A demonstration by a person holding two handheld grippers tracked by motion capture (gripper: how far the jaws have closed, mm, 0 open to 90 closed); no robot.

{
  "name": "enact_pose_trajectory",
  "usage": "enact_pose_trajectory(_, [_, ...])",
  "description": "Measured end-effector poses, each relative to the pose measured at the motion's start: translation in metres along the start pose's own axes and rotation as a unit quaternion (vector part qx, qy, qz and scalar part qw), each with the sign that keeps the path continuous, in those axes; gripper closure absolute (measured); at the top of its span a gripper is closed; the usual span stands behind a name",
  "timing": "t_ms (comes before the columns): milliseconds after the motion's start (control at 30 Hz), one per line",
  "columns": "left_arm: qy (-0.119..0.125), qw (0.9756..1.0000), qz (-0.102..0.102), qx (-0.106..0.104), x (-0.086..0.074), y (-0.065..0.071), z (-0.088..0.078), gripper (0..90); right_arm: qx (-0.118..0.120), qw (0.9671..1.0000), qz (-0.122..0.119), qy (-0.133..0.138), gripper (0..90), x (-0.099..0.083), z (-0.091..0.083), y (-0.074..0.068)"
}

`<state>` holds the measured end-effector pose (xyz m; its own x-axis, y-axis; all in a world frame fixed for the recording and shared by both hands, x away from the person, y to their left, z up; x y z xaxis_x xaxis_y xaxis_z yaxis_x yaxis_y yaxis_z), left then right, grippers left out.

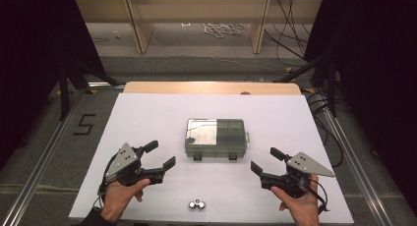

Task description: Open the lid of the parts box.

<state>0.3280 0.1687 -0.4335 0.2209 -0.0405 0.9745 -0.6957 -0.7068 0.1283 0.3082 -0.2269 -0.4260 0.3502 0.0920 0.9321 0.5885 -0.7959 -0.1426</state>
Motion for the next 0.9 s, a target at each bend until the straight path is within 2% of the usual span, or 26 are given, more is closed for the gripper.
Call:
enact_pose_trajectory(100, [-0.001,1.0000,-0.001,0.001,0.000,0.000,0.000,15.6,-0.002,1.0000,-0.002,-0.005,16.5,0.000,0.000,0.001])
enact_pose_trajectory(233, [-0.003,0.9999,-0.013,-0.004,0.000,0.001,0.001,15.7,0.001,1.0000,-0.002,0.006,16.5,0.000,0.002,0.001])
enact_pose_trajectory(267, [0.004,0.9999,-0.014,-0.008,0.000,0.000,0.003,15.7,-0.002,1.0000,-0.004,-0.004,16.7,0.000,0.002,0.001])
enact_pose_trajectory(367, [-0.003,0.9999,-0.014,-0.004,0.000,0.000,0.003,15.7,0.000,1.0000,-0.006,-0.003,16.8,-0.001,0.004,0.002])
enact_pose_trajectory(400, [-0.004,0.9999,-0.015,-0.006,0.000,-0.001,0.005,16.2,0.000,0.9998,-0.015,-0.010,17.4,0.000,0.005,0.003])
enact_pose_trajectory(467, [-0.006,0.9999,-0.014,-0.004,0.000,-0.002,0.007,16.9,0.002,0.9998,-0.017,-0.006,16.2,0.001,0.007,0.004])
enact_pose_trajectory(500, [-0.006,0.9999,-0.014,-0.004,0.000,-0.002,0.007,16.9,0.000,0.9996,-0.026,-0.011,15.3,0.002,0.007,0.006])
enact_pose_trajectory(533, [-0.004,0.9999,-0.009,-0.003,0.002,-0.004,0.009,17.3,0.009,0.9995,-0.030,-0.007,15.5,0.003,0.009,0.008])
enact_pose_trajectory(567, [-0.004,0.9999,-0.009,-0.003,0.002,-0.004,0.009,18.5,0.005,0.9992,-0.038,-0.006,15.4,0.004,0.010,0.011])
enact_pose_trajectory(600, [-0.007,0.9999,-0.008,-0.003,0.002,-0.007,0.014,19.9,-0.009,0.9980,-0.062,0.000,15.4,0.007,0.011,0.017])
enact_pose_trajectory(633, [-0.011,0.9999,-0.007,-0.004,0.001,-0.009,0.016,20.3,-0.015,0.9977,-0.066,-0.002,15.4,0.008,0.012,0.021])
enact_pose_trajectory(667, [-0.016,0.9998,-0.010,-0.003,0.000,-0.010,0.019,21.0,-0.018,0.9978,-0.064,0.002,15.4,0.009,0.013,0.025])
enact_pose_trajectory(767, [-0.028,0.9996,-0.004,-0.007,-0.003,-0.013,0.028,27.2,-0.009,0.9980,-0.062,-0.007,17.0,0.010,0.022,0.037])
enact_pose_trajectory(800, [-0.031,0.9995,0.000,-0.009,-0.003,-0.015,0.031,27.8,-0.013,0.9976,-0.066,-0.015,18.5,0.011,0.025,0.041])
enact_pose_trajectory(833, [-0.034,0.9994,0.000,-0.010,-0.004,-0.016,0.034,29.6,-0.010,0.9982,-0.051,-0.030,20.8,0.010,0.027,0.043])
enact_pose_trajectory(867, [-0.039,0.9992,0.001,-0.009,-0.005,-0.017,0.036,32.4,-0.009,0.9980,-0.050,-0.036,23.3,0.010,0.030,0.047])
enact_pose_trajectory(900, [-0.044,0.9989,0.004,-0.012,-0.006,-0.019,0.039,34.6,-0.005,0.9983,-0.047,-0.032,25.7,0.009,0.034,0.050])
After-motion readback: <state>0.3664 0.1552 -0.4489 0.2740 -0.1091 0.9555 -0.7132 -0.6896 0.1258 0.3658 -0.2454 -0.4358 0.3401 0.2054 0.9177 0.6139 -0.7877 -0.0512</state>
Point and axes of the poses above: each handheld gripper's, and its own axes: z roughly forward along the jaws, x roughly out of its top, y roughly to its right, the point moved 2 cm from there along z, roughly forward along the jaws, and after that the axes turned 3 degrees about -y, right-handed, at the moved point
